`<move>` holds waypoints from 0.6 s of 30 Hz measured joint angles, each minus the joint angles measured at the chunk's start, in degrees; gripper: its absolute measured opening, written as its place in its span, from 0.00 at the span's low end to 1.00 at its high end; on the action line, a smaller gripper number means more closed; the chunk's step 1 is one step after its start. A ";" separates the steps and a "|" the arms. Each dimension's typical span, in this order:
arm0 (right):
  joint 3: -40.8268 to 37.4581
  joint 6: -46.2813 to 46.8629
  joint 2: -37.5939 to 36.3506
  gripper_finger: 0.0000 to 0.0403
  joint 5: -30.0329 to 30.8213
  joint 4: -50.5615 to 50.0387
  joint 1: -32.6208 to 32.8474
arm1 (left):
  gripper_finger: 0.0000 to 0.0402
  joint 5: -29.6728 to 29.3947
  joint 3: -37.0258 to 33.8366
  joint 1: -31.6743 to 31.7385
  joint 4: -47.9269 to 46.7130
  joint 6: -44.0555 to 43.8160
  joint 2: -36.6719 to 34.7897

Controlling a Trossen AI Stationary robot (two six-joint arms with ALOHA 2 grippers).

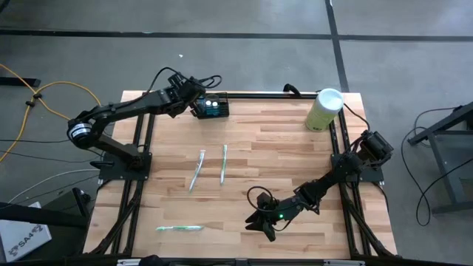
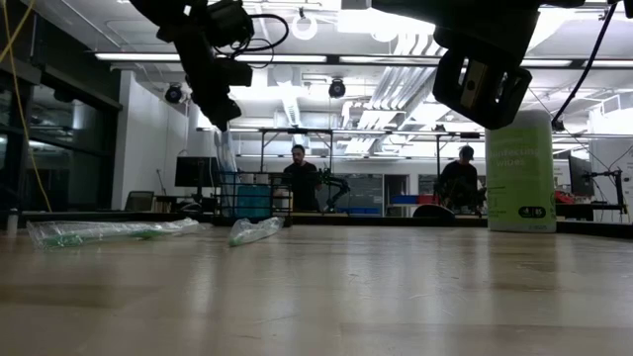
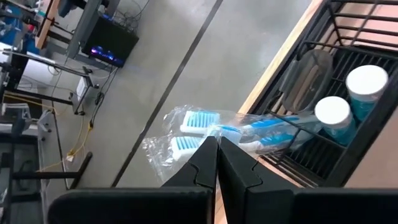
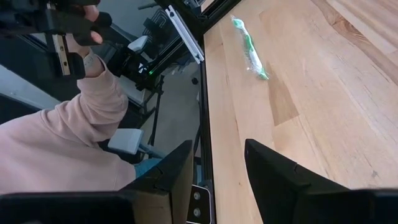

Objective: Pick & Place toothbrushing station
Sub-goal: Put the blue toothbrush into the wire organizer

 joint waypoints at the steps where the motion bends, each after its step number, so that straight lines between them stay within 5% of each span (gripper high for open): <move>1: 0.00 -0.02 0.00 0.34 0.00 0.00 0.00 | 0.01 0.03 0.00 -0.24 0.00 0.02 0.00; 18: 0.00 -0.07 0.00 0.34 0.00 -0.02 0.00 | 0.14 -2.25 -0.20 -2.31 1.18 1.16 0.09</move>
